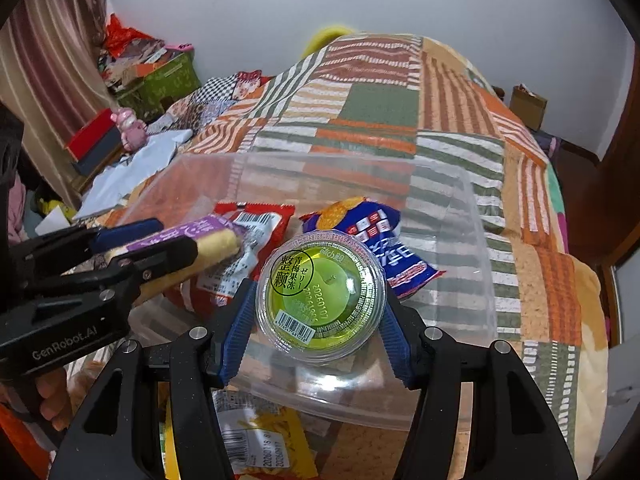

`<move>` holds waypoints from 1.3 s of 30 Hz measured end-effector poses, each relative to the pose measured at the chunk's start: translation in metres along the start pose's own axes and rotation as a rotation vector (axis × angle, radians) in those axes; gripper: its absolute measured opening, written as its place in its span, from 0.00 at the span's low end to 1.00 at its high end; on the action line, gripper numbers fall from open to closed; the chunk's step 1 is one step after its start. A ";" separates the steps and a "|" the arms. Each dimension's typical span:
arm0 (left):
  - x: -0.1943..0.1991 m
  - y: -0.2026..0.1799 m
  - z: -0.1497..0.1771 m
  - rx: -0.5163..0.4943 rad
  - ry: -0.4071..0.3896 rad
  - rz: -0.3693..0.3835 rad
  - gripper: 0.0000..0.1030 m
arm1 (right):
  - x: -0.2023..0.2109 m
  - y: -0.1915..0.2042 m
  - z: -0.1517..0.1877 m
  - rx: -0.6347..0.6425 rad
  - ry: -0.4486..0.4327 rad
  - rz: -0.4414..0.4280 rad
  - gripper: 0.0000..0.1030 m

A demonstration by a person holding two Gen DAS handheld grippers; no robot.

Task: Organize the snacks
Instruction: 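Lower the jelly cup and coconut roll pack into the clear box, release both, then grasp the barcoded snack bag with the right tool while the left grasps the puffed snack bag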

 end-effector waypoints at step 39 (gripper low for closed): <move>0.124 -0.012 0.086 0.011 -0.113 -0.016 0.67 | 0.120 0.016 0.066 0.040 -0.194 0.047 0.75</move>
Point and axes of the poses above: each gripper's, at about its wrist camera, not at the fingertips, and x roughly against the way its jaws point, y to its left, z to its underside, the point moved 3 cm from there along -x, roughly the way its jaws point, and after that the axes turned 4 degrees about y, right-handed, at the moved point
